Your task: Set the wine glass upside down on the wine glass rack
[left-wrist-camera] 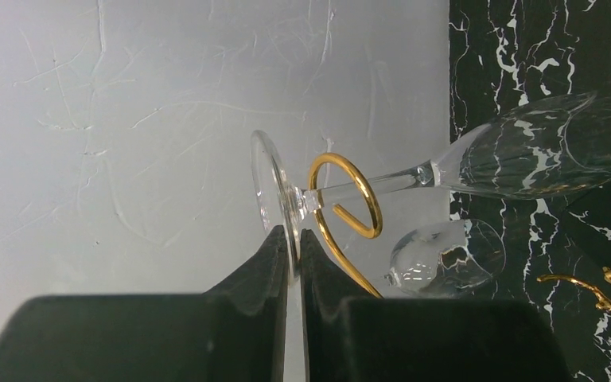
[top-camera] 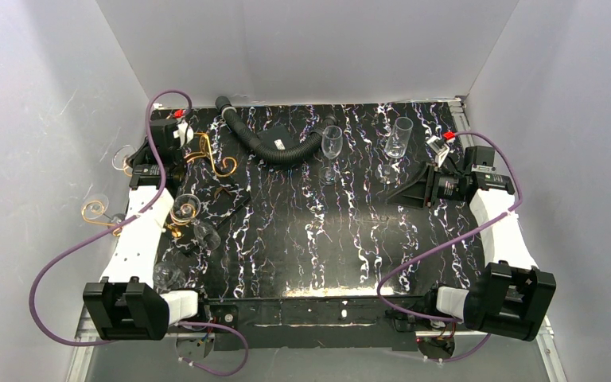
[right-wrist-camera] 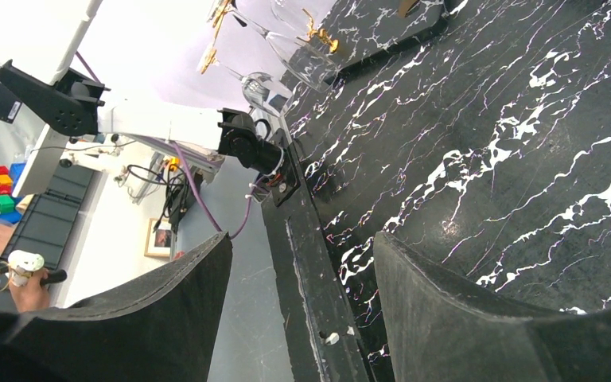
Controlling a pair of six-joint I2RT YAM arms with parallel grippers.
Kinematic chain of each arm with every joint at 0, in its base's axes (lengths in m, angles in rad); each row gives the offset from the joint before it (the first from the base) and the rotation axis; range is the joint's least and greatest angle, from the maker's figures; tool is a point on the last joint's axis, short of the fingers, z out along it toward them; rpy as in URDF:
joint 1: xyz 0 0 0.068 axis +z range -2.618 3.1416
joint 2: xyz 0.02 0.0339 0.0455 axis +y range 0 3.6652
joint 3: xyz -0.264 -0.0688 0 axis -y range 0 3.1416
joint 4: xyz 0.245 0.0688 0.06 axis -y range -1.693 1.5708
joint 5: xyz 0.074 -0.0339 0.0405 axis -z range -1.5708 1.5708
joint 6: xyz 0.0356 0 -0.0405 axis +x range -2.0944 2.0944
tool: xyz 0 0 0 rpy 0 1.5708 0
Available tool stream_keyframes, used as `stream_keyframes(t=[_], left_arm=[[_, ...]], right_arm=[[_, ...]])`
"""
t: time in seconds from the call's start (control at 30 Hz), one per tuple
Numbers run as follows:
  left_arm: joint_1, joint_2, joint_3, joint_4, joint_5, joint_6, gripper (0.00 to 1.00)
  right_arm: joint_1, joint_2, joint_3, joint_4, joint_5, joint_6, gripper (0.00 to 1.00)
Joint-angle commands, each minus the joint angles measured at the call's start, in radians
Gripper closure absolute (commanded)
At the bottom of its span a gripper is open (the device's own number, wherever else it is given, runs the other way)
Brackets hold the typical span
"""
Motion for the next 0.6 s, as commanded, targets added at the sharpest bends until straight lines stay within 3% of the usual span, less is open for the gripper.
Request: stream_keyframes(t=[0.0,0.3,0.57], left_arm=[[-0.017,-0.027,0.032,-0.036,-0.001,-0.022,1.00],[-0.019,0.014,0.037,-0.011,-0.004,-0.005,1.00],[-0.035,-0.041,0.014,-0.053,0.029,-0.027,1.00]], right_arm=[[-0.007,-0.001,0.035,-0.021,-0.033,-0.021,0.27],[-0.006,-0.001,0.034,-0.019,-0.032,-0.021,0.27],[-0.007,0.001,0.033,-0.018,-0.031,-0.021,0.27]])
